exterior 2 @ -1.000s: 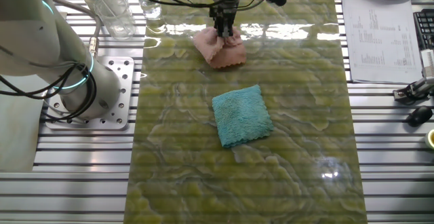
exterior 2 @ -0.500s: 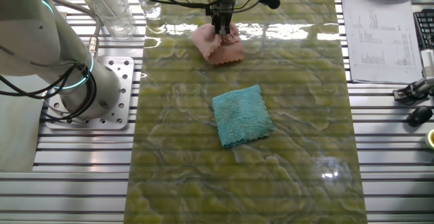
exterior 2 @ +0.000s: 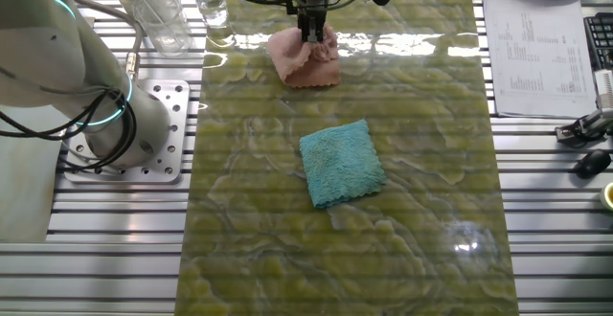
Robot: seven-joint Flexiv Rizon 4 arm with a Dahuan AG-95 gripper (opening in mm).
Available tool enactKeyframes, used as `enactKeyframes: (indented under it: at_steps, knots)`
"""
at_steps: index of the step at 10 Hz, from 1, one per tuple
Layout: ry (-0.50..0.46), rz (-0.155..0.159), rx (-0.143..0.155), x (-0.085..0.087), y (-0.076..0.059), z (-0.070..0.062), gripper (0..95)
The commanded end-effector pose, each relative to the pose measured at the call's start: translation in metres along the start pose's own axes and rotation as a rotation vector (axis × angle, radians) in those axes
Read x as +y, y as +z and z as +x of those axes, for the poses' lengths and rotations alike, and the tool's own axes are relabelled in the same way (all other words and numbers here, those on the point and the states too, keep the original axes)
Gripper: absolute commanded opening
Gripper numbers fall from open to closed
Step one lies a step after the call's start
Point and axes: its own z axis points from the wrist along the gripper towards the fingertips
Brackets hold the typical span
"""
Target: Clean the table with a cloth
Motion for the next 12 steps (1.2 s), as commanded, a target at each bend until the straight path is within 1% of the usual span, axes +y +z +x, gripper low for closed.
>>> enactKeyframes:
  at_steps: [1,2,4,6,8,9,10,11,12]
  knots:
    - [-0.004,-0.013,0.018,0.003,-0.012,0.001,0.0]
    - [0.001,-0.028,0.019,0.005,-0.018,0.001,0.0]
    - [0.013,-0.047,0.021,0.006,-0.023,0.002,0.0]
    - [0.013,-0.046,0.026,0.007,-0.027,0.003,0.0]
    - [0.007,-0.032,0.03,0.007,-0.027,0.003,0.0]
    - [-0.054,0.047,0.031,0.005,-0.027,0.002,0.0]
    - [-0.09,0.084,0.035,0.005,-0.027,0.002,0.0]
    - [-0.146,0.094,0.042,0.005,-0.027,0.002,0.0]
    - [-0.195,0.122,0.047,0.005,-0.027,0.002,0.0]
